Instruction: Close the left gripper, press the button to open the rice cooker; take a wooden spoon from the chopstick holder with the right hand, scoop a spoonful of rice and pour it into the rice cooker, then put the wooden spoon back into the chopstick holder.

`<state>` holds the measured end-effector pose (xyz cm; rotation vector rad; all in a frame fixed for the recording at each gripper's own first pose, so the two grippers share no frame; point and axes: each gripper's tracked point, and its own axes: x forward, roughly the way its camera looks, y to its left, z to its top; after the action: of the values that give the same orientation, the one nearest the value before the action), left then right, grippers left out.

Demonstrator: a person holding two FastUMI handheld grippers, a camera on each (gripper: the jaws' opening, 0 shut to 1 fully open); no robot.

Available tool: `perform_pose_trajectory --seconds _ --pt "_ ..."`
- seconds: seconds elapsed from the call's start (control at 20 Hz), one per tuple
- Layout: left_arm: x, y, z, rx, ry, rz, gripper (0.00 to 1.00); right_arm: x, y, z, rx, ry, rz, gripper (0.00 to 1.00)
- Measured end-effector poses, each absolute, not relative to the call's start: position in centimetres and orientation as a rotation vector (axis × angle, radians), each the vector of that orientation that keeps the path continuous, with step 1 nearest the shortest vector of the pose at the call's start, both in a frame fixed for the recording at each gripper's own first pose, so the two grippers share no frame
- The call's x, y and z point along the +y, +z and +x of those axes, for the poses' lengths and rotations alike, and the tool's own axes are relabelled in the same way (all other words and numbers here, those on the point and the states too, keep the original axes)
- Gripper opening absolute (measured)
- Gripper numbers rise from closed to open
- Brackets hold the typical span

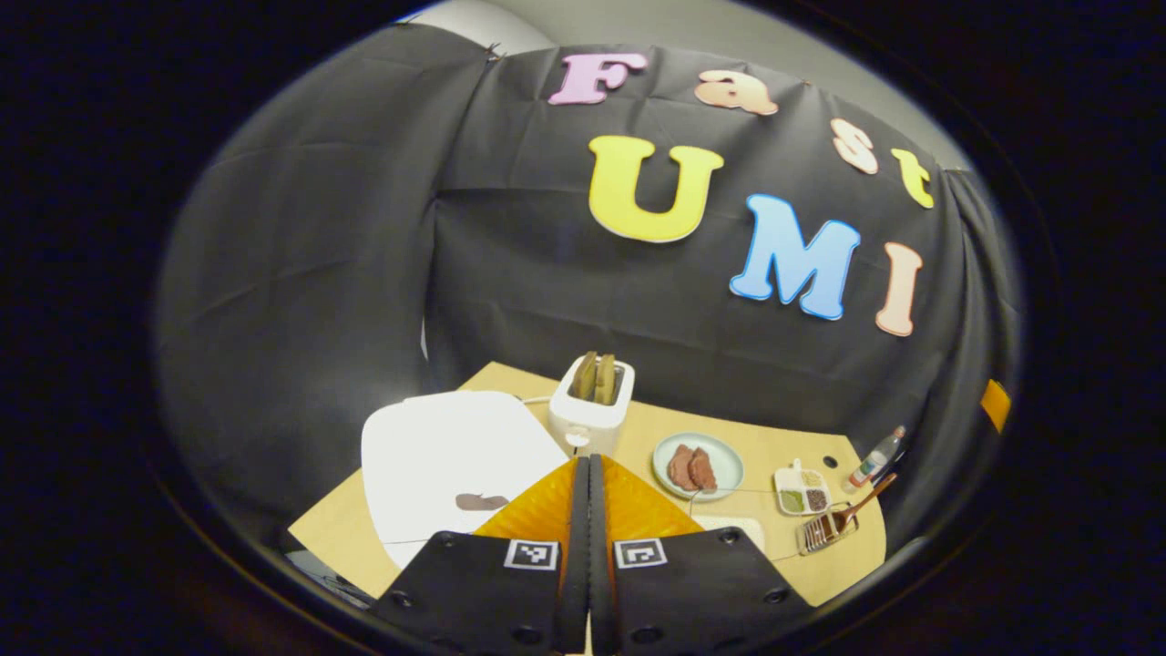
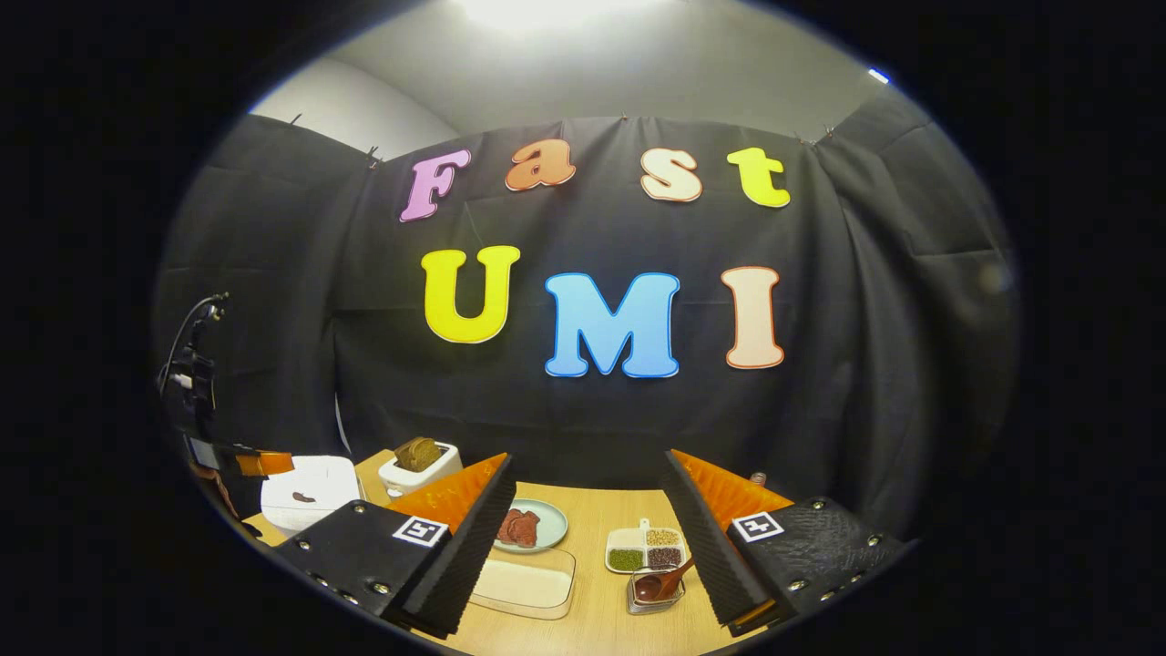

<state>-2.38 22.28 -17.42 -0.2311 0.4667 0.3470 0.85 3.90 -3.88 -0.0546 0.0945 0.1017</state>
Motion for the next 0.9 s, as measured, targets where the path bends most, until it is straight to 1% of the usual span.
perform_pose_trajectory --seconds 0.05,0.1,0.15,0.2,0.25,0.3,0.35,0.4,0.45,0.5,0.55,0.6,0.85,0.9 --pt "23.3 -18.5 -2.6 0.494 0.359 -0.249 0.09 3.9 -4.0 1.0 0.098 0.103 -0.056 0.93" --pt "24.1 -19.3 -2.9 0.515 0.369 -0.267 0.11 4.0 -4.1 1.0 0.103 0.104 -0.058 0.93" --pt "24.7 -20.1 -2.9 0.533 0.375 -0.284 0.09 4.0 -4.3 1.1 0.107 0.107 -0.058 0.98" --pt "25.3 -20.8 -2.9 0.548 0.384 -0.299 0.09 4.2 -4.4 1.2 0.111 0.11 -0.059 0.93" --pt "26.0 -21.5 -3.3 0.563 0.395 -0.306 0.09 4.3 -4.5 1.2 0.114 0.112 -0.063 0.93" --pt "26.6 -22.2 -3.3 0.579 0.406 -0.306 0.09 4.3 -4.7 1.2 0.118 0.114 -0.067 0.98" --pt "26.8 -22.9 -3.5 0.596 0.411 -0.308 0.09 4.3 -4.9 1.2 0.124 0.115 -0.066 0.93" --pt "27.1 -23.7 -3.4 0.614 0.416 -0.312 0.09 4.4 -5.1 1.2 0.129 0.117 -0.062 0.98" --pt "27.4 -24.6 -3.4 0.627 0.419 -0.318 0.11 4.3 -5.1 1.1 0.133 0.117 -0.057 0.98" --pt "27.6 -25.2 -3.3 0.642 0.416 -0.33 0.09 4.3 -5.2 1.1 0.136 0.115 -0.054 0.97" --pt "28.1 -25.8 -3.1 0.652 0.423 -0.333 0.09 4.1 -5.2 1.2 0.137 0.114 -0.053 0.98" --pt "28.7 -26.2 -2.9 0.661 0.434 -0.332 0.09 3.9 -5.3 1.1 0.138 0.111 -0.056 0.93" --pt "29.6 -28.2 -2.6 0.687 0.456 -0.374 0.09 2.8 -5.5 1.1 0.147 0.086 -0.06 0.93" --pt "29.8 -28.8 -2.5 0.702 0.457 -0.362 0.09 2.7 -5.8 1.1 0.152 0.083 -0.058 0.98"
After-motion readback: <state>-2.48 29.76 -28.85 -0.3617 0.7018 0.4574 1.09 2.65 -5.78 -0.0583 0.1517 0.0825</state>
